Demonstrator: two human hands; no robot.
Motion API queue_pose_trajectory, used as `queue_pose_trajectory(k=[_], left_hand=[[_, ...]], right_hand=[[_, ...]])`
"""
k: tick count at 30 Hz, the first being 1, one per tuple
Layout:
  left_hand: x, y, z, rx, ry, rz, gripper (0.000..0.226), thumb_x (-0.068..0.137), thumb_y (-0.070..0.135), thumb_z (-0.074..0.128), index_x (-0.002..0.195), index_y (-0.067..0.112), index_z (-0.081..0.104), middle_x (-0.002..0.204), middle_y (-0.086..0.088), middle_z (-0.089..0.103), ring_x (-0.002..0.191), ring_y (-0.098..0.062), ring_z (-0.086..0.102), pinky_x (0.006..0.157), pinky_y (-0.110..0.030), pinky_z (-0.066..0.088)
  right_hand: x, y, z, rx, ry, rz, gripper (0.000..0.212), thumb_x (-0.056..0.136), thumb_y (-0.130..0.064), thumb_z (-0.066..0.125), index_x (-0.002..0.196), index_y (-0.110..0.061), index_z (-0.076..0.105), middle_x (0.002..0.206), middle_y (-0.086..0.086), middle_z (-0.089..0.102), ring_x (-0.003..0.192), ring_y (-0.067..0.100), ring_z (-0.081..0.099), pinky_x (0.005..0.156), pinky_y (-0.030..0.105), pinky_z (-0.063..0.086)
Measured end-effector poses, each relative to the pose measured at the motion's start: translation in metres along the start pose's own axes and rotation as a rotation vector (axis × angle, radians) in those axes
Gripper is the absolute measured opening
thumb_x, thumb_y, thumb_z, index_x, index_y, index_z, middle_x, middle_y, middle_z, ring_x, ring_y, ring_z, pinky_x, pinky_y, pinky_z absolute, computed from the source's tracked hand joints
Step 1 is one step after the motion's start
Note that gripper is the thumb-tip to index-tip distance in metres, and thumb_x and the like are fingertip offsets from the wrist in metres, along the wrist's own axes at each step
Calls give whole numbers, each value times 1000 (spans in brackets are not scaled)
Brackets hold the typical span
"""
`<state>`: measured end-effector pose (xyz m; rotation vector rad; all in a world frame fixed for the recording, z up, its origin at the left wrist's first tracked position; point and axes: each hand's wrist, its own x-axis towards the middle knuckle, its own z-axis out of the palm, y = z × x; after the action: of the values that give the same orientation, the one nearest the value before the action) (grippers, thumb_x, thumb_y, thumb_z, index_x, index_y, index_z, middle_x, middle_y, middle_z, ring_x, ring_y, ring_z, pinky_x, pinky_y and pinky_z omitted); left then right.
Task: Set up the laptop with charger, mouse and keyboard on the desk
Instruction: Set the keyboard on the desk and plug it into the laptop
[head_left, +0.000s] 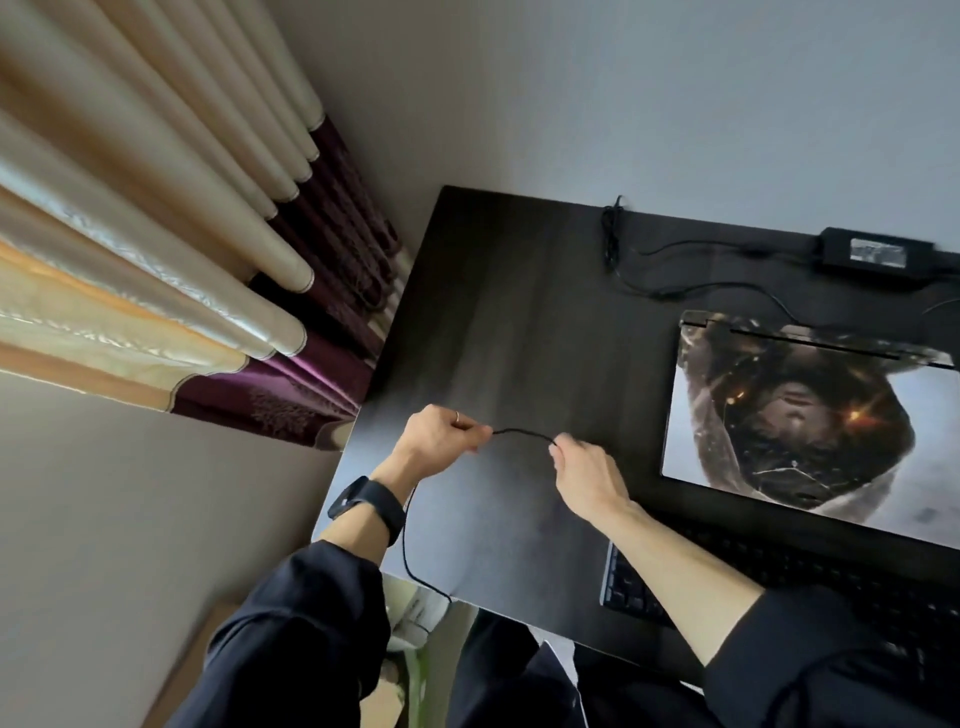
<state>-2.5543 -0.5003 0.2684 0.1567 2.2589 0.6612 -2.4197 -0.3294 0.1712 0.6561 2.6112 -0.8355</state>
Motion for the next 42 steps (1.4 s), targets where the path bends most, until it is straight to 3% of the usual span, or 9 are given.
queue_pose_trajectory(k=[5, 11, 16, 19, 25, 28, 34, 38, 42], left_hand=[[20, -17, -44, -54, -159, 19, 17, 86, 29, 71, 92, 16, 80, 79, 4, 75, 41, 5, 47, 41, -10, 34], [52, 0, -60, -95, -129, 103, 15, 85, 32, 70, 81, 19, 78, 69, 9, 72, 50, 5, 51, 53, -19, 38], [64, 10, -56, -208, -215, 132, 14, 87, 32, 68, 89, 21, 76, 72, 4, 72, 41, -5, 42, 42, -21, 33], [70, 8, -51, -184, -233, 125, 14, 89, 30, 67, 90, 19, 76, 73, 3, 72, 44, -8, 41, 42, -21, 32], [76, 6, -47, -58, -246, 153, 14, 92, 32, 65, 94, 21, 74, 77, 7, 72, 53, 2, 51, 59, -19, 42], [75, 3, -41, 26, -245, 157, 17, 91, 33, 64, 91, 20, 74, 81, 7, 73, 77, -5, 62, 73, -24, 47], [72, 10, -32, 288, -283, 193, 12, 90, 29, 62, 86, 25, 73, 82, 5, 74, 91, -16, 69, 82, -28, 54], [59, 25, -25, 468, -422, 260, 25, 98, 22, 52, 112, 18, 73, 104, 1, 75, 108, -14, 64, 97, -31, 49], [57, 32, -15, 402, -411, 272, 19, 93, 29, 57, 99, 24, 74, 85, 2, 76, 95, -12, 67, 82, -26, 51]], right_hand=[[8, 4, 6, 150, 146, 317, 26, 106, -28, 39, 116, -14, 59, 112, 16, 69, 105, 39, 63, 74, 39, 41], [12, -16, -5, 129, 302, 366, 29, 104, -38, 42, 110, -14, 58, 106, 12, 66, 101, 39, 63, 76, 42, 47], [13, -40, -15, 106, 475, 437, 32, 106, -35, 34, 108, -9, 54, 107, 14, 61, 92, 44, 62, 73, 45, 45], [16, -40, -8, 223, 402, 401, 27, 107, -28, 35, 109, -11, 56, 110, 10, 64, 99, 38, 63, 79, 42, 47], [12, -25, 13, 439, 304, 419, 21, 104, -22, 42, 111, -20, 62, 119, -3, 72, 112, 24, 65, 94, 34, 50], [11, -25, 18, 480, 270, 450, 31, 104, -33, 43, 129, -22, 57, 128, 0, 68, 119, 25, 63, 100, 36, 48], [2, -13, 8, 289, -105, 563, 52, 100, -41, 43, 151, -27, 40, 143, 4, 57, 131, 30, 53, 106, 38, 45], [-19, -31, -1, 213, 110, 437, 58, 97, -38, 52, 150, -27, 32, 125, 2, 61, 113, 29, 62, 93, 41, 51], [-25, -61, -9, 275, 152, 175, 54, 97, -43, 52, 147, -37, 33, 102, -7, 61, 96, 18, 63, 85, 37, 51]])
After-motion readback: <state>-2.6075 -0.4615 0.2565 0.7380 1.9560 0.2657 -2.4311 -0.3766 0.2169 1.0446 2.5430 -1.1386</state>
